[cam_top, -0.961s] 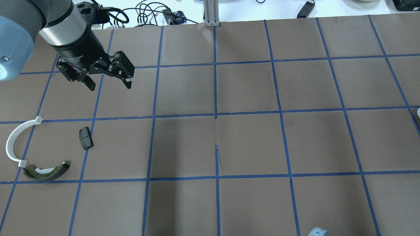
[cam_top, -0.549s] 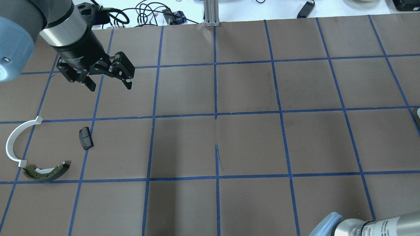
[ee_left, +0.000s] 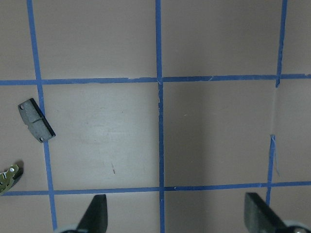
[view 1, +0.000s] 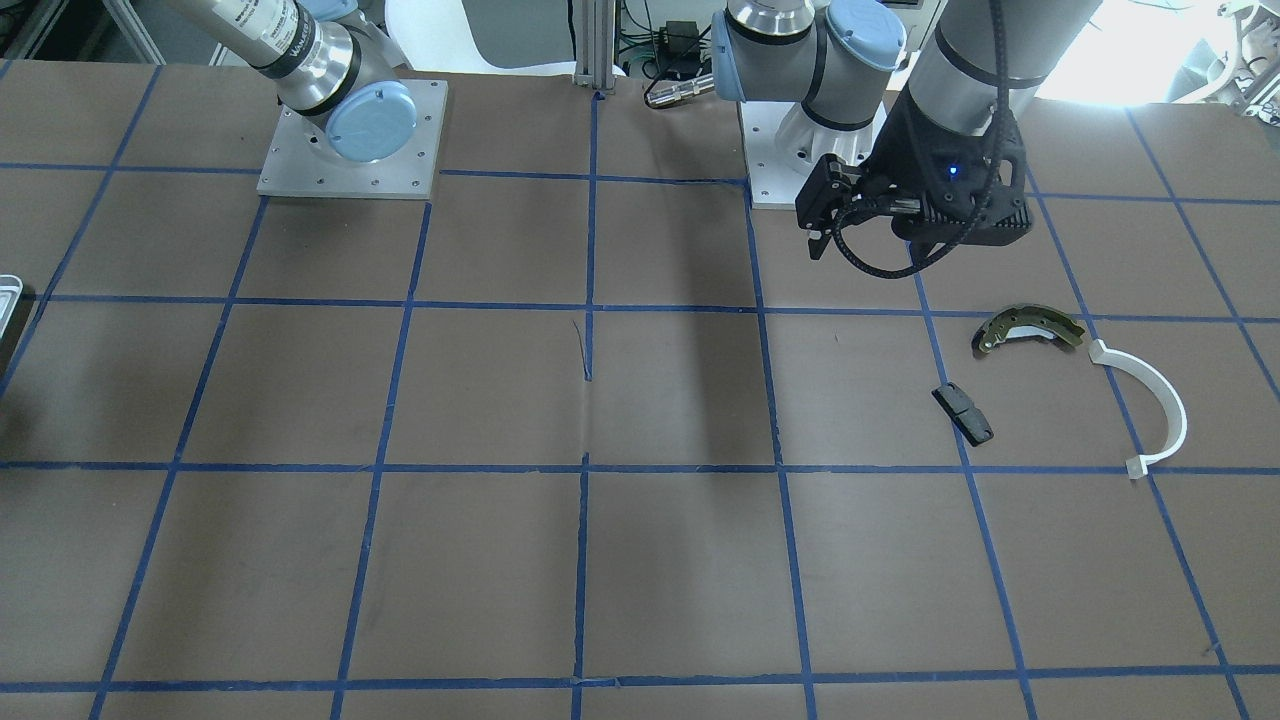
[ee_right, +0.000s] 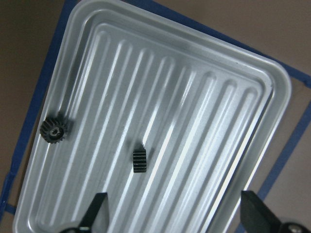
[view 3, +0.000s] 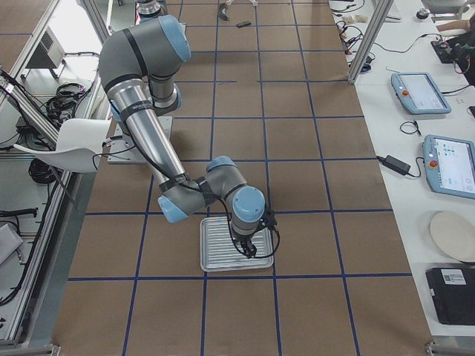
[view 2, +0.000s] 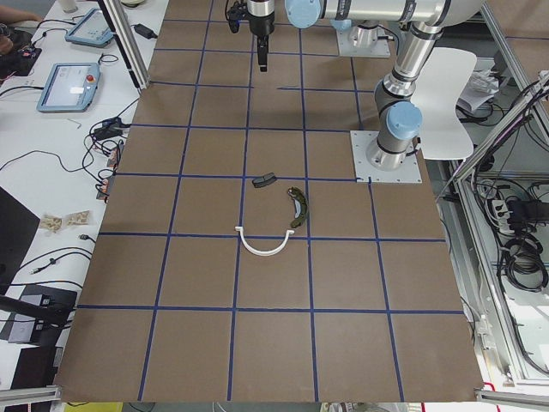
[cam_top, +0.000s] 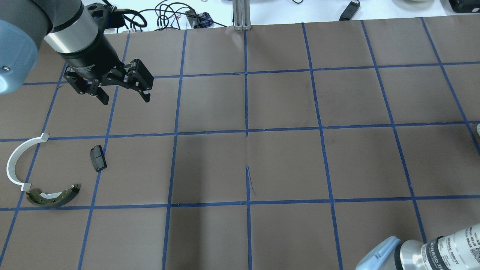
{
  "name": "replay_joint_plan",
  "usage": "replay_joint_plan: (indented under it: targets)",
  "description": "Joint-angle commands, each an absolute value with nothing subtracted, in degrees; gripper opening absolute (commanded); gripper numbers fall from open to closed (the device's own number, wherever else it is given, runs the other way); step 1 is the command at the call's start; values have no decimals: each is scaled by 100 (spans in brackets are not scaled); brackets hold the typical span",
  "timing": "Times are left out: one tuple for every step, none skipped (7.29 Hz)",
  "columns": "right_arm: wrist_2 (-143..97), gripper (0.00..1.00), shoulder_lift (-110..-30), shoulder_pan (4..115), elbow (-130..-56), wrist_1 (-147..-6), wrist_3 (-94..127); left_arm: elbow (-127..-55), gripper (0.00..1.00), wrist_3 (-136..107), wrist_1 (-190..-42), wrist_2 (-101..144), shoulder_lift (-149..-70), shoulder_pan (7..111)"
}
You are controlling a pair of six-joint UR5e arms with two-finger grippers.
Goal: Place bearing gear from tray to pile
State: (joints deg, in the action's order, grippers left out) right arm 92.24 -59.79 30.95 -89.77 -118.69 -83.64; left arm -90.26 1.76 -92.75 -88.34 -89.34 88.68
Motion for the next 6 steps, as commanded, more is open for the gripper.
replay_joint_plan:
  targets:
    - [9176, 90, -5836, 3076, -9402, -12172, -8367, -9035, 100, 176, -9273, -8833, -8938, 8868]
    - [9184, 84, -5836, 3076, -9509, -12347, -8263, -9044, 100, 176, -9272, -8842, -8930, 8868]
    - [9193, 74, -5827, 3076, -9510, -12383, -8331, -9044, 100, 176, -9281, -8842, -8930, 8868]
    - [9193, 54, -5827, 3076, -9518, -12392, -8341, -9044, 100, 176, -9273, -8842, -8930, 8868]
    - [9193, 25, -5818, 3076, -9519, -12393, -8350, -9044, 100, 176, -9281, -8842, -8938, 8868]
    - [9193, 4, -5818, 3076, -9510, -12384, -8315, -9053, 100, 176, -9273, -8868, -8938, 8859]
